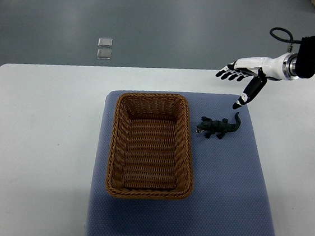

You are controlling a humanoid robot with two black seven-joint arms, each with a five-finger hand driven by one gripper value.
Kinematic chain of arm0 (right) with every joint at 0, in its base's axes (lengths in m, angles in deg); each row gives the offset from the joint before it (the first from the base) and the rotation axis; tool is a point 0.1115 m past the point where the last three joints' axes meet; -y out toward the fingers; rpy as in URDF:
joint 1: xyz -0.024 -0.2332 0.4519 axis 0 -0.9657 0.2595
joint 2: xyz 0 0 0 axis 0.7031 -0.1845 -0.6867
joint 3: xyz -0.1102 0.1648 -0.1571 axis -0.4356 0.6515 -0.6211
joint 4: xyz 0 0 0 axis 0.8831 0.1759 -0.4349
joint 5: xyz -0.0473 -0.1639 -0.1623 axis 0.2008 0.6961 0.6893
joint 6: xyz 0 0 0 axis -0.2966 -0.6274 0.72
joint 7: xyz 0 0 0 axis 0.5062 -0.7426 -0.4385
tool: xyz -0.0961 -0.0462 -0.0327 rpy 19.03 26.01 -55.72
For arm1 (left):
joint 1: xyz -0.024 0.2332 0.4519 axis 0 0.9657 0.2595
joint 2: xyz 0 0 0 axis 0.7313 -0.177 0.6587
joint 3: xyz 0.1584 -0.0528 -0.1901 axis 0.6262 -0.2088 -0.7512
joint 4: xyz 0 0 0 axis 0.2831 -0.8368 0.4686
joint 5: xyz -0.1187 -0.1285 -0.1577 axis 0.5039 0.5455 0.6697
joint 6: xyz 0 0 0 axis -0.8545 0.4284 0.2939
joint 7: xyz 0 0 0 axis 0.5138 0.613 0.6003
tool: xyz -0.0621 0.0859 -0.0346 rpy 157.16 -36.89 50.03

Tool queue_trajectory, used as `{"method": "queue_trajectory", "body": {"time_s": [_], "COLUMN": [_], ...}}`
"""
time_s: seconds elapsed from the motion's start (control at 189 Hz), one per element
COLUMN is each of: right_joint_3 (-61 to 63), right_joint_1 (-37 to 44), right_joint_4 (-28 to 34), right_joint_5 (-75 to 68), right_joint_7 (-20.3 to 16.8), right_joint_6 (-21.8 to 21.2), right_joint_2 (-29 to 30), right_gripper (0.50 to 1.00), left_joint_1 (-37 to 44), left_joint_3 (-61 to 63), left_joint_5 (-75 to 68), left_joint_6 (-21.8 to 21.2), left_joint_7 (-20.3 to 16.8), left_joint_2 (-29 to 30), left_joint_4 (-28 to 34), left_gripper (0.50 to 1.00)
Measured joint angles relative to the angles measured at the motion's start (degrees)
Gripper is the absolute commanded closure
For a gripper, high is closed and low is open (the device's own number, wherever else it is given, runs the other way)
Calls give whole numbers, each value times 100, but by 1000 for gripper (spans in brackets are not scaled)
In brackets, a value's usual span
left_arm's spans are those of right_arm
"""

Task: Place crocodile in brown basket with right hand
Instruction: 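Reach the right hand forward over the dark toy crocodile, then lower the right hand onto the crocodile and close fingers around it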

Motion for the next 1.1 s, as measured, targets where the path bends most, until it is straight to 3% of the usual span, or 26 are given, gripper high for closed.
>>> {"method": "queue_trajectory", "body": {"time_s": [0.169, 1.101], "right_joint_3": [-84, -149], "right_joint_1": [-50, -987], "right_joint_4": [218, 174], "right_joint_5": [-14, 169], "right_joint_7": [-197, -148], "right_joint_6": [78, 1180], "right_joint_2": [75, 510], "right_gripper": [574, 611], "left_joint_1": [-3, -2], "left_joint_3": [-1, -1], "left_joint_5": [0, 11], "left_joint_6": [0, 29], "left_joint_7": [6, 16], "left_joint_2": [0, 0], "left_joint_4": [0, -44], "left_gripper": [500, 500]}}
